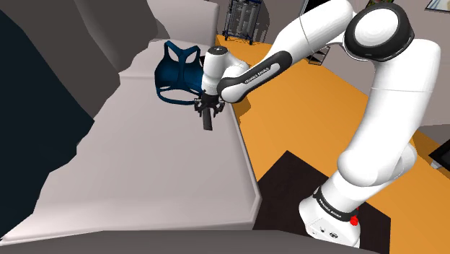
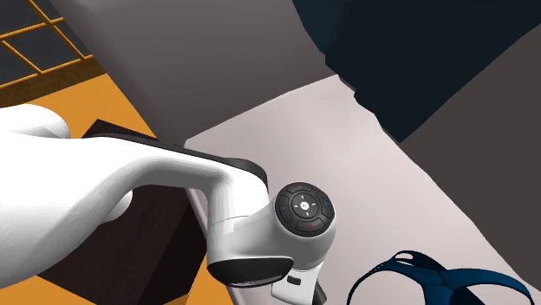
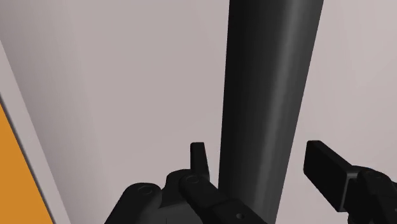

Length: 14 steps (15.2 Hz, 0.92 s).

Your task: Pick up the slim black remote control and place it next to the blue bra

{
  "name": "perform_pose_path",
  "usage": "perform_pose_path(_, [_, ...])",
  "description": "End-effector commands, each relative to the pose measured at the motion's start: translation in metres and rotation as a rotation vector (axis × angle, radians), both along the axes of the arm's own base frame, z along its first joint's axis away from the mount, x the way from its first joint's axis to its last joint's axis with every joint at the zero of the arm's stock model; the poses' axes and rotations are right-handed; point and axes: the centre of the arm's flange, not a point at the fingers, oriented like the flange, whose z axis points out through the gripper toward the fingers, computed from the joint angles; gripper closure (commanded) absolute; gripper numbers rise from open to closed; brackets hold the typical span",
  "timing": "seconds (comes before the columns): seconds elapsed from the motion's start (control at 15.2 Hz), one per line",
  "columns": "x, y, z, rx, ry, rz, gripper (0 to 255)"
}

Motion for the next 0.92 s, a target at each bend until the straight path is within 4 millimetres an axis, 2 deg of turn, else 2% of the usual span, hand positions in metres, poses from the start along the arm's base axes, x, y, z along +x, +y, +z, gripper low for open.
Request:
perform_pose_path(0.0, [0.0, 0.0, 0.0, 0.0, 0.0, 0.0, 0])
perform_pose_path(0.26, [0.0, 0.0, 0.0, 0.0, 0.0, 0.0, 0])
perform_pose_path(0.53, [-0.007, 0.009, 0.049, 0.0, 0.0, 0.0, 0])
perform_pose_path(0.86, [-0.007, 0.009, 0.049, 0.0, 0.0, 0.0, 0])
